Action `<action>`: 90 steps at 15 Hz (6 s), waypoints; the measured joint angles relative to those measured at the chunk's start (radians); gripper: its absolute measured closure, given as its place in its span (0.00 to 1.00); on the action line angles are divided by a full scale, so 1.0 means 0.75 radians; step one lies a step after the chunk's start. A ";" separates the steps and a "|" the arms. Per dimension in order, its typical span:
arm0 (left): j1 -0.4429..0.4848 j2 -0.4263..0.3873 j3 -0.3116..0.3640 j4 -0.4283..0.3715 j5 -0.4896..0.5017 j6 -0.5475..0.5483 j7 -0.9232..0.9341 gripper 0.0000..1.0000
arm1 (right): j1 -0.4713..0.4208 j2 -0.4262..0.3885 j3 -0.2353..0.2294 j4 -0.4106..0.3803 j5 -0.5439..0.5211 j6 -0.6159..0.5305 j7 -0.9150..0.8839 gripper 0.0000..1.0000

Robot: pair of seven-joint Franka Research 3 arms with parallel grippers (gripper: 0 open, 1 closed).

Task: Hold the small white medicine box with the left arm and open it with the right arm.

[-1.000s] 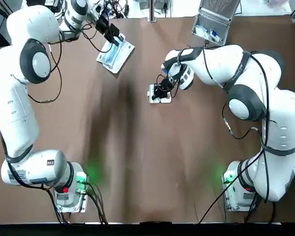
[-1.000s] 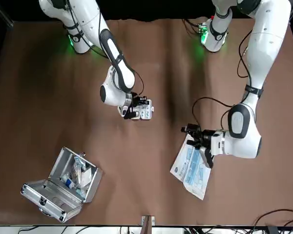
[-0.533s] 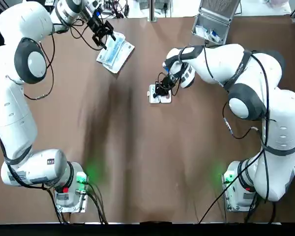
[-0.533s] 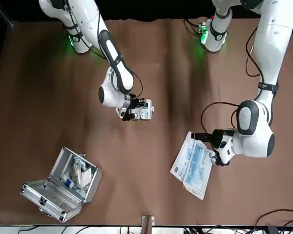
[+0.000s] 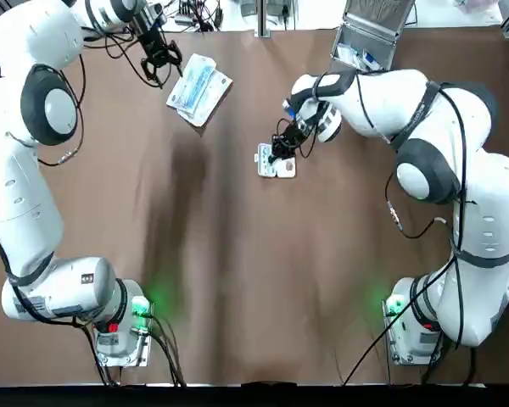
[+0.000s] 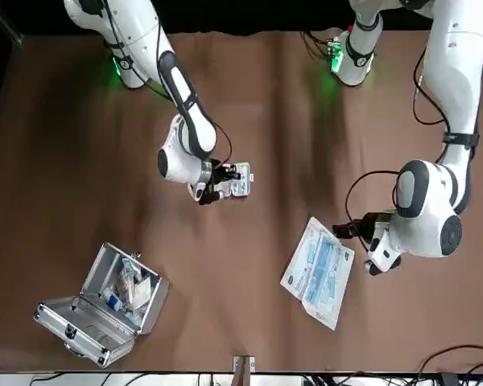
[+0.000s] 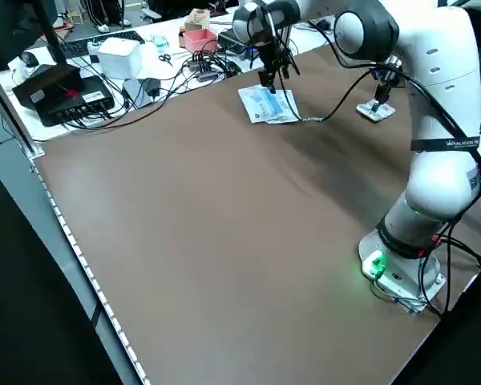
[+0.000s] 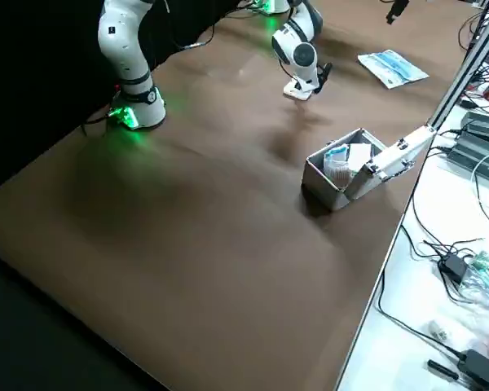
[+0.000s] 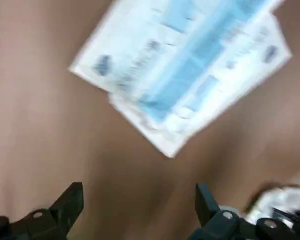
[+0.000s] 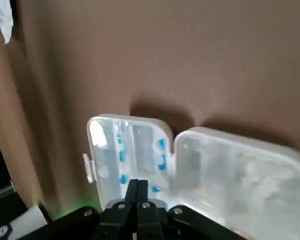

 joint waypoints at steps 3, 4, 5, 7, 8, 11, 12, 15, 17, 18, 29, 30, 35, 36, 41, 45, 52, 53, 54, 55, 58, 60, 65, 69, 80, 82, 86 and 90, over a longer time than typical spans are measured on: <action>0.018 -0.066 0.016 0.006 0.127 -0.094 -0.092 0.00 | -0.032 -0.021 -0.088 0.021 -0.129 -0.173 0.000 0.99; 0.035 -0.097 0.017 0.012 0.142 -0.129 -0.096 0.00 | -0.038 -0.030 -0.126 0.031 -0.164 -0.241 0.000 0.99; 0.053 -0.132 0.017 0.023 0.151 -0.171 -0.096 0.00 | -0.041 -0.036 -0.165 0.047 -0.201 -0.311 0.002 0.99; 0.079 -0.194 0.018 0.064 0.175 -0.298 -0.096 0.00 | -0.045 -0.047 -0.237 0.095 -0.296 -0.448 0.026 0.99; 0.082 -0.220 0.017 0.092 0.194 -0.367 -0.095 0.00 | -0.046 -0.054 -0.265 0.125 -0.354 -0.505 0.050 0.99; 0.074 -0.312 -0.001 0.135 0.282 -0.452 0.002 0.00 | -0.046 -0.099 -0.347 0.238 -0.523 -0.685 0.150 0.99; 0.074 -0.324 -0.002 0.135 0.284 -0.456 0.066 0.00 | -0.046 -0.108 -0.371 0.266 -0.558 -0.735 0.162 0.99; 0.074 -0.336 -0.001 0.136 0.285 -0.457 0.168 0.00 | -0.046 -0.122 -0.458 0.391 -0.673 -0.916 0.212 0.99; 0.075 -0.341 0.000 0.136 0.285 -0.457 0.170 0.00 | -0.047 -0.131 -0.506 0.478 -0.734 -1.020 0.244 0.99; 0.075 -0.342 0.002 0.136 0.285 -0.457 0.170 0.00 | -0.046 -0.133 -0.529 0.517 -0.753 -1.063 0.256 0.99; 0.107 -0.398 0.022 0.154 0.285 -0.449 0.170 0.01 | -0.046 -0.143 -0.670 0.850 -0.968 -1.286 0.400 0.70; 0.106 -0.411 0.023 0.156 0.285 -0.443 0.170 0.00 | -0.046 -0.149 -0.677 0.869 -0.988 -1.302 0.407 0.70; -0.109 -0.572 0.300 0.125 0.208 -0.337 0.175 0.00 | -0.046 -0.189 -0.752 0.974 -1.109 -1.420 0.415 0.24; -0.139 -0.607 0.322 0.086 0.208 -0.296 0.176 0.00 | -0.046 -0.202 -0.756 0.985 -1.155 -1.427 0.415 0.15; -0.156 -0.688 0.326 -0.035 0.209 -0.232 0.227 0.00 | -0.048 -0.309 -0.773 1.004 -1.260 -1.439 0.415 0.01; -0.164 -0.688 0.309 -0.049 0.212 -0.228 0.283 0.00 | -0.054 -0.358 -0.808 1.004 -1.267 -1.479 0.416 0.01; -0.163 -0.690 0.306 -0.049 0.213 -0.228 0.296 0.00 | -0.264 -0.429 -0.647 1.005 -1.381 -1.499 0.416 0.01; -0.163 -0.690 0.306 -0.049 0.213 -0.228 0.296 0.00 | -0.357 -0.452 -0.529 1.005 -1.429 -1.500 0.420 0.01; -0.161 -0.690 0.307 -0.049 0.213 -0.228 0.296 0.00 | -0.463 -0.477 -0.393 1.005 -1.477 -1.502 0.427 0.01; -0.160 -0.690 0.307 -0.049 0.213 -0.228 0.297 0.00 | -0.557 -0.500 -0.273 1.005 -1.512 -1.504 0.437 0.01; -0.160 -0.690 0.307 -0.049 0.213 -0.228 0.297 0.00 | -0.696 -0.591 -0.111 0.970 -1.555 -1.513 0.466 0.01; -0.160 -0.691 0.307 -0.048 0.213 -0.228 0.297 0.00 | -0.754 -0.647 -0.058 0.903 -1.562 -1.471 0.472 0.01; -0.157 -0.697 0.310 -0.048 0.213 -0.228 0.296 0.00 | -1.060 -0.776 0.246 0.711 -1.609 -1.355 0.473 0.01; -0.155 -0.699 0.311 -0.048 0.213 -0.228 0.295 0.00 | -1.068 -0.794 0.265 0.661 -1.615 -1.313 0.500 0.01; -0.155 -0.702 0.312 -0.037 0.213 -0.228 0.294 0.00 | -1.020 -0.815 0.169 0.604 -1.615 -1.276 0.501 0.01; -0.154 -0.702 0.312 -0.037 0.213 -0.228 0.293 0.00 | -1.020 -0.816 0.169 0.603 -1.615 -1.274 0.501 0.01; -0.153 -0.702 0.313 -0.037 0.213 -0.228 0.293 0.00 | -1.018 -0.816 0.173 0.602 -1.627 -1.251 0.501 0.01; -0.153 -0.702 0.314 -0.036 0.213 -0.228 0.292 0.00 | -1.016 -0.816 0.176 0.602 -1.663 -1.241 0.501 0.01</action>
